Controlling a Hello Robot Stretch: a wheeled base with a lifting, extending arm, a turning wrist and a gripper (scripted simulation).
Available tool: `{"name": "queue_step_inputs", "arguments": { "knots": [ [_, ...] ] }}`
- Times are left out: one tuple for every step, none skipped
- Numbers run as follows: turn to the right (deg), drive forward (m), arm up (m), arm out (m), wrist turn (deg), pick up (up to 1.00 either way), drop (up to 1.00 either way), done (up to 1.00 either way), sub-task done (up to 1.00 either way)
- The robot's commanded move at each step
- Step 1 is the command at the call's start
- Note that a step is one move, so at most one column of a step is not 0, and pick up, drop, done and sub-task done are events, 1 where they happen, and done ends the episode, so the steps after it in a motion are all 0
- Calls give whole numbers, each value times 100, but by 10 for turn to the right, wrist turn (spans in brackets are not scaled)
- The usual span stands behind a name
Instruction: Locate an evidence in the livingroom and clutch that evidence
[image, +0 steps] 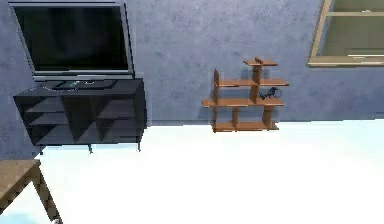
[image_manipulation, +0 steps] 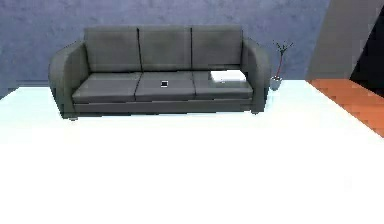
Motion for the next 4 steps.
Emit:
{"name": "queue_step_inputs", "arguments": {
  "knots": [
    [180,0,0,0,0,0,0,0,0],
    [0,5,0,0,0,0,0,0,0],
    [-450,0,0,0,0,0,0,0,0],
    [-450,0,0,0,0,0,0,0,0]
  ]
}}
